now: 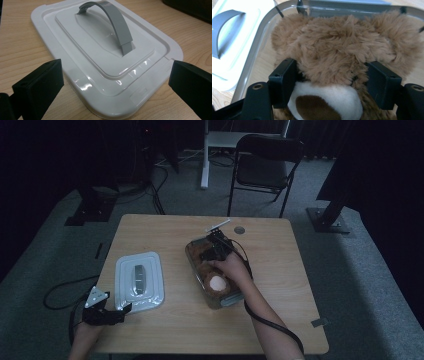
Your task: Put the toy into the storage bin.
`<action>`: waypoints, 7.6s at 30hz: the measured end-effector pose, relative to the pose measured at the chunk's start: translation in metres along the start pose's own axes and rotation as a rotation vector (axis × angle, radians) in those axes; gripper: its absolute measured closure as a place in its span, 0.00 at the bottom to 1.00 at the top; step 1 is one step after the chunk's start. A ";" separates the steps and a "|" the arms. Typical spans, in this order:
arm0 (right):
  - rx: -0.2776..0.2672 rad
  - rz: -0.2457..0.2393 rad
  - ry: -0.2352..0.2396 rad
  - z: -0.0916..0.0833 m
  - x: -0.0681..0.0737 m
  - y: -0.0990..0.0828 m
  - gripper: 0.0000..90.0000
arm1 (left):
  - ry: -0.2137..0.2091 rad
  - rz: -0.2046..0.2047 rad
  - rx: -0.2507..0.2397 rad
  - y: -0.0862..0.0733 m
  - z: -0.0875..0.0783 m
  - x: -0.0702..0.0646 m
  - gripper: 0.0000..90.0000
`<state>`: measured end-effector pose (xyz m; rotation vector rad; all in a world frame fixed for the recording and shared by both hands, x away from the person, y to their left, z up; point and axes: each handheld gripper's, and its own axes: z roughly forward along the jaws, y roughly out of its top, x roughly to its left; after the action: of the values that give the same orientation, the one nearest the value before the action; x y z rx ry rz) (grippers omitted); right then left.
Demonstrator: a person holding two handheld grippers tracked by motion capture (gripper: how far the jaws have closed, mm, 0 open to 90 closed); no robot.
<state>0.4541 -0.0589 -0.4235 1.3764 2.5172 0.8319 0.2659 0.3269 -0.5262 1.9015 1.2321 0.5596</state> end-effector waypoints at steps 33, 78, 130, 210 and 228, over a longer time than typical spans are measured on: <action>-0.182 -0.017 0.064 -0.062 -0.009 -0.025 0.26 | -0.005 -0.002 0.016 0.003 -0.002 -0.005 0.01; -0.244 -0.123 -0.028 -0.109 -0.054 -0.123 0.17 | -0.196 0.270 -0.047 0.164 0.056 -0.206 0.01; -0.190 -0.237 0.010 -0.103 -0.034 -0.123 1.00 | -0.247 0.389 -0.015 0.166 0.059 -0.243 0.71; -0.463 -0.039 0.004 -0.121 -0.076 -0.157 0.14 | -0.065 -0.010 -0.032 0.121 0.024 -0.085 0.01; -0.462 -0.015 -0.068 -0.097 -0.110 -0.222 0.14 | -0.008 -0.121 -0.017 0.093 0.020 -0.042 0.01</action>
<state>0.3174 -0.2812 -0.4754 1.2017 2.0969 1.2407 0.3137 0.2611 -0.4609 1.7998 1.3233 0.4955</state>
